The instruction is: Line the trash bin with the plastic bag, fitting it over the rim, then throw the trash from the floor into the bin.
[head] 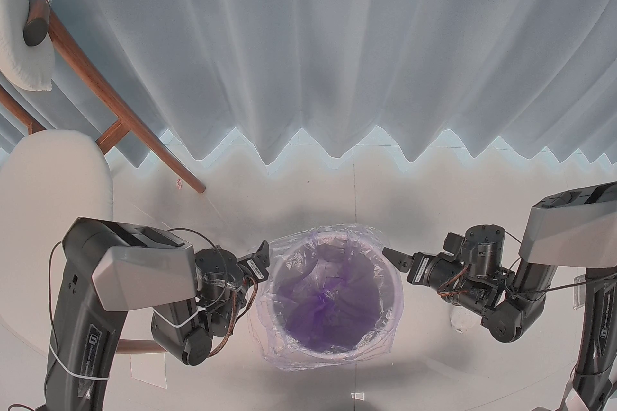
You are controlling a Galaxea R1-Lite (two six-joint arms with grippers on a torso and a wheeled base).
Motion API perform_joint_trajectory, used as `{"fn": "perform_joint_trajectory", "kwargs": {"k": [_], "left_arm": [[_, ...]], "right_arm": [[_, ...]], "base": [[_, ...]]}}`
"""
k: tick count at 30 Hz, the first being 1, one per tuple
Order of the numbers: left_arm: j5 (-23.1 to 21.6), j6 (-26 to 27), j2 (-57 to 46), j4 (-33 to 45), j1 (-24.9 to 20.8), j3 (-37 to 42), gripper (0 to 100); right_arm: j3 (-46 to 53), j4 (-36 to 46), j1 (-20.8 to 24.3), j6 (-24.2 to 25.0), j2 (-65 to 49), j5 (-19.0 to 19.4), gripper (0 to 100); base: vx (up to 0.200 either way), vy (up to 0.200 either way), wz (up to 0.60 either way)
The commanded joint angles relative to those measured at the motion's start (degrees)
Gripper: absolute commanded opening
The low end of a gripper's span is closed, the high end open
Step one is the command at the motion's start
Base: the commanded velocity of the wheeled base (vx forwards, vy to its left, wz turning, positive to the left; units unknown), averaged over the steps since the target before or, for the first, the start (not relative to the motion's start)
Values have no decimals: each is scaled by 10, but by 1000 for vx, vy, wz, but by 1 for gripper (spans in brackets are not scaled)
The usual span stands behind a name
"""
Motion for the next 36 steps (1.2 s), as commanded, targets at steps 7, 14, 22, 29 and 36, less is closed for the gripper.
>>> {"fn": "perform_joint_trajectory", "kwargs": {"k": [7,14,22,29,36], "left_arm": [[29,-6,-47,0,-2,28,100],[37,-34,-64,0,-18,59,100],[44,-39,-64,0,-18,68,100],[44,-38,-65,0,-21,70,100],[59,-39,-103,0,-22,72,100]], "right_arm": [[9,-14,0,-2,21,-3,100],[8,-32,0,-3,40,-10,0],[-7,-29,-1,-2,44,-9,0],[-38,-8,-30,-40,98,-8,0],[-50,-43,-72,-139,184,0,0]], "base": [[0,0,0],[0,0,0],[0,0,0],[0,0,0],[0,0,0]]}}
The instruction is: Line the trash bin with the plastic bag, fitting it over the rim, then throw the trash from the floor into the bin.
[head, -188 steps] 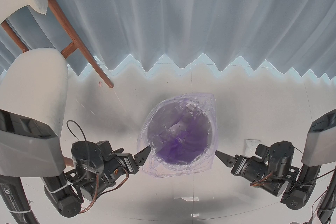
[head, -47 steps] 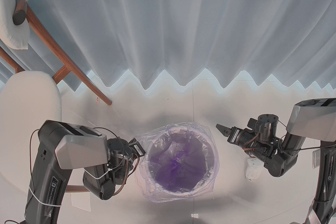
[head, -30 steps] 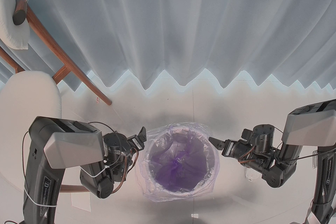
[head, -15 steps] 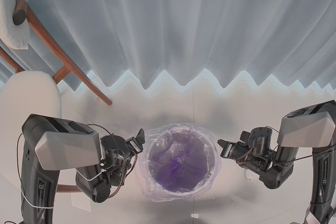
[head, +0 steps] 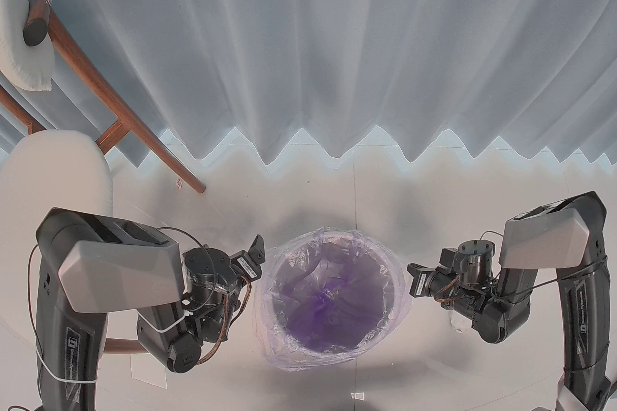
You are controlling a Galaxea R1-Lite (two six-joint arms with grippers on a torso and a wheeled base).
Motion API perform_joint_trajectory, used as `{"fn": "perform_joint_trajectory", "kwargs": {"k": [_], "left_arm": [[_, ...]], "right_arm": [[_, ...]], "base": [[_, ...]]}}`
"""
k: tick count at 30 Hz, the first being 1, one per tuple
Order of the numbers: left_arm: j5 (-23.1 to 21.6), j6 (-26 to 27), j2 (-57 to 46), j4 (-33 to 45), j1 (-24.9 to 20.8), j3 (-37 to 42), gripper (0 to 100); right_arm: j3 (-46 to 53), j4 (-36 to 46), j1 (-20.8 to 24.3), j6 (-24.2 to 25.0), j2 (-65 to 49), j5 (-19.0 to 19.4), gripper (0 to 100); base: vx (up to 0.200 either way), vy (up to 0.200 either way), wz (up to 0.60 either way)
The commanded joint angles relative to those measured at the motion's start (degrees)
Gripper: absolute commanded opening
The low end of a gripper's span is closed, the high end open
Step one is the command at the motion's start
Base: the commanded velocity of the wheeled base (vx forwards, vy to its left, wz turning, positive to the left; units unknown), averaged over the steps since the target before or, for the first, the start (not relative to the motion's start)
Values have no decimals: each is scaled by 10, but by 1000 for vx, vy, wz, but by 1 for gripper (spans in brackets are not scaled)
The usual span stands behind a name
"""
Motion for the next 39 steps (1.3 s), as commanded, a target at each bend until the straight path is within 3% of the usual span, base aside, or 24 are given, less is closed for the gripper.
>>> {"fn": "perform_joint_trajectory", "kwargs": {"k": [1,11,12,18,19,22,25,28,31,33,34,39], "left_arm": [[7,0,-41,0,-1,4,100],[4,0,-156,0,-24,62,100],[4,0,-166,0,-24,71,100],[-1,-1,-241,1,-17,134,100],[-4,-1,-277,1,-18,162,100],[-16,-2,-340,1,-27,221,100],[-21,-36,-406,1,-47,291,100],[-22,-59,-454,1,-56,321,100],[-20,-121,-565,47,-84,335,100],[-19,-126,-577,67,-84,335,100],[-17,-133,-597,137,-86,335,100],[-9,-130,-637,179,-88,335,100]], "right_arm": [[-13,-20,-31,-28,72,8,0],[-10,-59,-30,-24,79,11,0],[-9,-74,-29,-24,80,11,100],[56,-97,-27,18,16,11,100],[98,-97,-29,53,-24,10,100],[165,-97,-30,98,-100,8,100],[246,-97,-26,133,-185,5,100],[283,-96,-24,135,-230,-6,100],[346,-90,-6,135,-311,-41,100],[346,-85,0,142,-320,-48,100],[346,-47,13,154,-356,-93,100],[346,15,49,173,-420,-124,100]], "base": [[0,0,0],[0,0,0],[0,0,0],[0,0,0],[0,0,0],[0,0,0],[0,0,0],[0,0,0],[-133,0,0],[-200,0,0],[-200,0,0],[-200,0,0]]}}
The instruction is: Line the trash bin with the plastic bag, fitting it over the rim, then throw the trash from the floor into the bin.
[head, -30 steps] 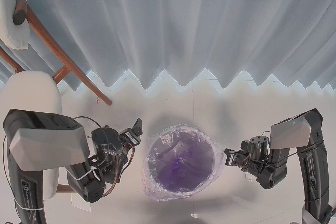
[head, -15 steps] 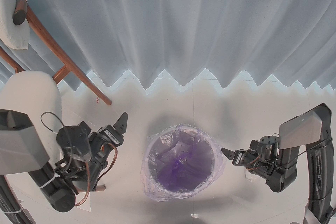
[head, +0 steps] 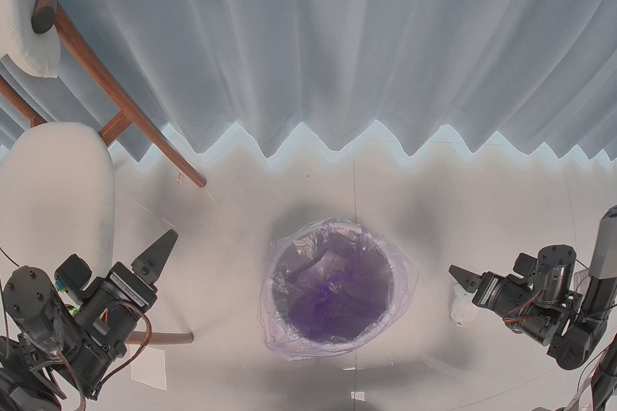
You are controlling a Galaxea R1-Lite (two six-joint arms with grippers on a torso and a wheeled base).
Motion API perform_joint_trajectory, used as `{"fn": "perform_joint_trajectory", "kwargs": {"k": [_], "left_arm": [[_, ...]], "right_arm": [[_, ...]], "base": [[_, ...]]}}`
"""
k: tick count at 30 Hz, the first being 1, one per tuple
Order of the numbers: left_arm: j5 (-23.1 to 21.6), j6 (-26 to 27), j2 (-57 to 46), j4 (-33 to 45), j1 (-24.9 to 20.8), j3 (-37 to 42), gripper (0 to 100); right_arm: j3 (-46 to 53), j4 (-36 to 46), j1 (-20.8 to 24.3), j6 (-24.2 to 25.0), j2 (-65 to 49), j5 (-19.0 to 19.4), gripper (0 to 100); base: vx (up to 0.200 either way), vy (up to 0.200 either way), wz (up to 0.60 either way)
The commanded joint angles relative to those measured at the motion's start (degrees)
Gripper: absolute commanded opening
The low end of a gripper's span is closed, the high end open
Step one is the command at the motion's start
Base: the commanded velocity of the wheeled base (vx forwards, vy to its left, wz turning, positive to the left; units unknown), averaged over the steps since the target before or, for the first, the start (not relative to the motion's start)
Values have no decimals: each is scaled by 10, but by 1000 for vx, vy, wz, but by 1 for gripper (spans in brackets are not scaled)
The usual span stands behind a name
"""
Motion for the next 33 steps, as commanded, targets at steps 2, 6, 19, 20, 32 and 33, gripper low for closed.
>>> {"fn": "perform_joint_trajectory", "kwargs": {"k": [2,6,19,20,32,33], "left_arm": [[10,-21,-120,64,-18,19,100],[10,-23,-137,102,-18,19,100],[17,-115,-182,139,-14,19,100],[29,-131,-193,141,-11,19,100],[-25,-172,-230,278,-24,19,100],[-35,-180,-231,279,-30,19,100]], "right_arm": [[28,103,62,30,-163,-84,100],[28,184,85,42,-207,-123,100],[28,332,198,146,-260,-173,100],[28,341,223,167,-257,-183,100],[27,328,355,160,-177,-135,100],[25,308,347,146,-170,-116,100]], "base": [[-200,0,0],[-200,0,0],[-31,0,0],[0,0,0],[0,0,0],[-200,0,0]]}}
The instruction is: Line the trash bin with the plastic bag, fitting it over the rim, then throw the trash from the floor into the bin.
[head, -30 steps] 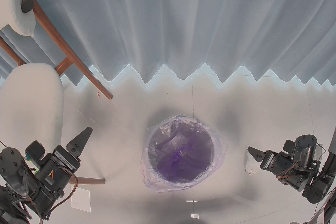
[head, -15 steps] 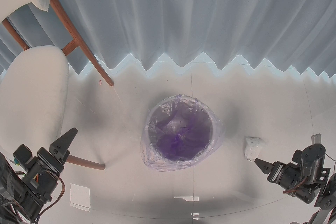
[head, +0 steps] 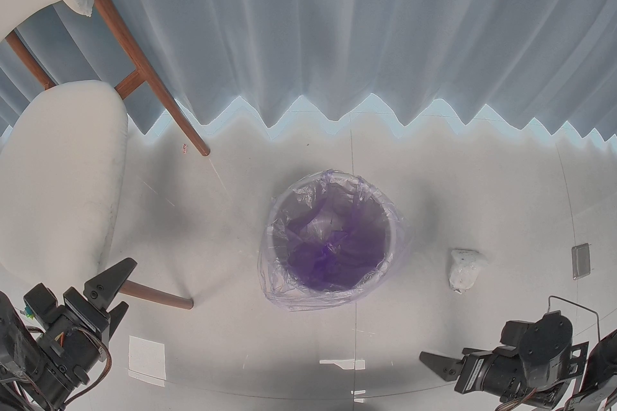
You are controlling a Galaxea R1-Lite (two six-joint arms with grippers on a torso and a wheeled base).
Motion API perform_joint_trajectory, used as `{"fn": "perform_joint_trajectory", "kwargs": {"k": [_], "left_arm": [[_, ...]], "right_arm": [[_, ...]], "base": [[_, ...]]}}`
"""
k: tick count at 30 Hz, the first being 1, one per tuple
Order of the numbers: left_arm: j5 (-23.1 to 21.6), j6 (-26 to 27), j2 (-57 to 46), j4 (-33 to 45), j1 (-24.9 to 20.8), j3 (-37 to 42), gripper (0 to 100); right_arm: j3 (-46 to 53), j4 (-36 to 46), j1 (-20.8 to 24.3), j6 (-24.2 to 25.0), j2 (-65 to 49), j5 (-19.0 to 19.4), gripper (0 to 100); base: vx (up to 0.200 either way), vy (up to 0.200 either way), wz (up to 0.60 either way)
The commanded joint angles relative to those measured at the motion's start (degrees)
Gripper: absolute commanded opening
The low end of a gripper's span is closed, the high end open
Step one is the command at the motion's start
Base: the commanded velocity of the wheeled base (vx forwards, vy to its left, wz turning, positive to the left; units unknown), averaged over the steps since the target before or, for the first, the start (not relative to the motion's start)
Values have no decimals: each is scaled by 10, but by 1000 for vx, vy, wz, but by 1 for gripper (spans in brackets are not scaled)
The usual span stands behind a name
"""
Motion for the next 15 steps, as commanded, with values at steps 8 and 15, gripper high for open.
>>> {"fn": "perform_joint_trajectory", "kwargs": {"k": [8,15], "left_arm": [[-115,-78,-4,85,-52,10,100],[-194,-75,33,100,-57,9,100]], "right_arm": [[-15,-219,-106,-107,173,89,100],[10,-299,-107,-99,198,54,100]], "base": [[-200,0,0],[-86,0,0]]}}
